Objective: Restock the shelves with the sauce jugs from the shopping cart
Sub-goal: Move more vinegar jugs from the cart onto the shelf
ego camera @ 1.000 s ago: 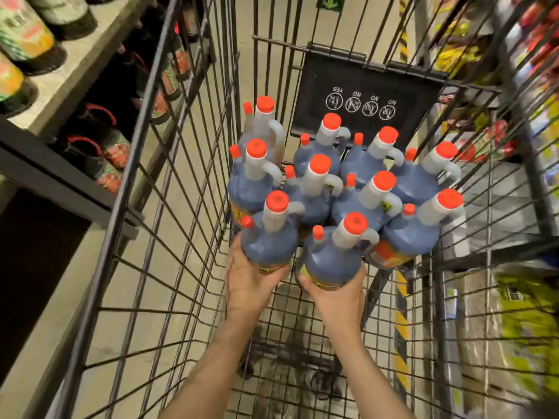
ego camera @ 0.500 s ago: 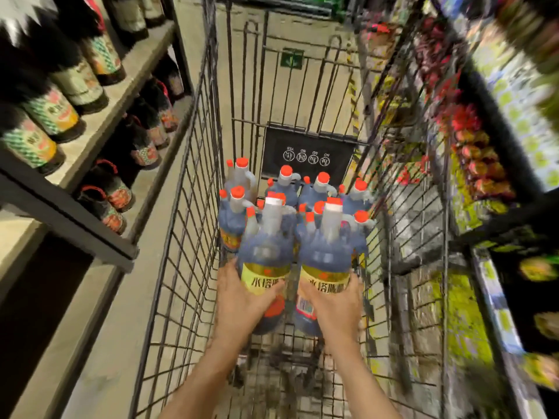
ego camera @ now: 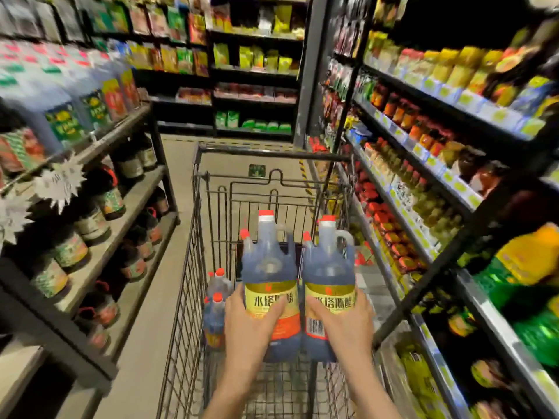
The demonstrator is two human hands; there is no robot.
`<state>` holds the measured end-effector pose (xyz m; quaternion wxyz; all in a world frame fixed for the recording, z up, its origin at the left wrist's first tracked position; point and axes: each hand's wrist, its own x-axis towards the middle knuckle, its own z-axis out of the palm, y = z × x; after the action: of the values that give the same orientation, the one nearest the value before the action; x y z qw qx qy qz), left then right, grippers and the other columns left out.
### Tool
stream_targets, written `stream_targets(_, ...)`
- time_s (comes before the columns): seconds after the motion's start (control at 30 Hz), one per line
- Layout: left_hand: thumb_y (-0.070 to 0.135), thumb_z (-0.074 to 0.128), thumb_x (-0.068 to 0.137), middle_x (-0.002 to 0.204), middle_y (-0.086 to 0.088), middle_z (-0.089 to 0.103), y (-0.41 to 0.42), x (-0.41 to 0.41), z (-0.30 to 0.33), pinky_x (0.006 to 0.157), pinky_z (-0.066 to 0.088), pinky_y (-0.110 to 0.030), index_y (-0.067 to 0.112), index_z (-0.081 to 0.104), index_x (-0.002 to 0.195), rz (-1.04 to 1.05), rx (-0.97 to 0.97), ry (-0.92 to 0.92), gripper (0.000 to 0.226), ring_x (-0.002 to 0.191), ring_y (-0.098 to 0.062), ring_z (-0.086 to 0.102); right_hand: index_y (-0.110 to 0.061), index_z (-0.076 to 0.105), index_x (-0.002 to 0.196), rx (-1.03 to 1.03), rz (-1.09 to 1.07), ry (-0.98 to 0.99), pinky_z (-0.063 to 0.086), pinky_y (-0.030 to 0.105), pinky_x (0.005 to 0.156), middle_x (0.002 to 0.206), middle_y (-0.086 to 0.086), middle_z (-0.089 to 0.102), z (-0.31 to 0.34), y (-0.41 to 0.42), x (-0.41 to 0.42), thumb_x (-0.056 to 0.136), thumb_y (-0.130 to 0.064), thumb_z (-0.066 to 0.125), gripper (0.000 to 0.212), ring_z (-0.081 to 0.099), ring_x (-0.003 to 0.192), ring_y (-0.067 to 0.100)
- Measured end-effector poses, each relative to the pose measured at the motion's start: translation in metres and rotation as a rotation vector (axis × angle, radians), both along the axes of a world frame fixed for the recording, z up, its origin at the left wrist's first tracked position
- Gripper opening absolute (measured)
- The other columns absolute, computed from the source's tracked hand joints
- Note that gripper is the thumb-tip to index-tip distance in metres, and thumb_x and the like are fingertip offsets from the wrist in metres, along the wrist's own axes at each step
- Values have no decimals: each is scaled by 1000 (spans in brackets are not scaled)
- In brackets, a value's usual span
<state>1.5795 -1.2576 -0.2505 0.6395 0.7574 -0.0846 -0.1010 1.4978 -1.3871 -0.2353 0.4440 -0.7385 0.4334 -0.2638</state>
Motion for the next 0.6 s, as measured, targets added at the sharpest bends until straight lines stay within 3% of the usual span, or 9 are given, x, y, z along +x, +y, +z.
stream_targets(0.1, 56, 76, 59, 97, 1, 66, -4, -3, 27, 82, 52, -44, 22, 56, 109, -23, -33, -57, 64, 92, -19, 65, -15, 53, 123, -29, -40, -16, 40, 32, 78, 113, 13, 58, 24, -2, -8, 60, -40, 83, 75, 55, 106, 30)
stream_targets(0.27, 62, 70, 59, 108, -5, 65, 2, -22, 57, 87, 50, -45, 16, 48, 126, -91, -92, -72, 84, 97, -21, 62, -16, 56, 117, -79, -124, -83, 44, 35, 85, 109, 10, 62, 55, 14, -35, 59, -39, 84, 68, 55, 109, 28)
stream_targets(0.37, 71, 60, 51, 108, -4, 65, 15, -38, 66, 88, 50, -45, 17, 49, 124, -149, -119, -98, 92, 97, -22, 62, -16, 56, 117, -88, -188, -111, 45, 36, 87, 106, 10, 61, 66, 35, -57, 56, -43, 84, 72, 56, 107, 28)
stream_targets(0.43, 67, 64, 53, 102, 2, 64, 26, -51, 72, 87, 49, -42, 19, 49, 118, -208, -120, -110, 82, 96, -21, 61, -16, 54, 120, -78, -240, -105, 45, 37, 88, 109, 10, 61, 73, 53, -75, 53, -51, 81, 80, 56, 109, 28)
stream_targets(0.6, 44, 74, 72, 102, -1, 62, 53, -91, 88, 83, 45, -35, 15, 49, 118, -391, -144, -85, 60, 98, -24, 60, -14, 54, 118, -104, -397, -117, 43, 33, 86, 112, 10, 60, 90, 98, -136, 61, -39, 83, 68, 51, 113, 29)
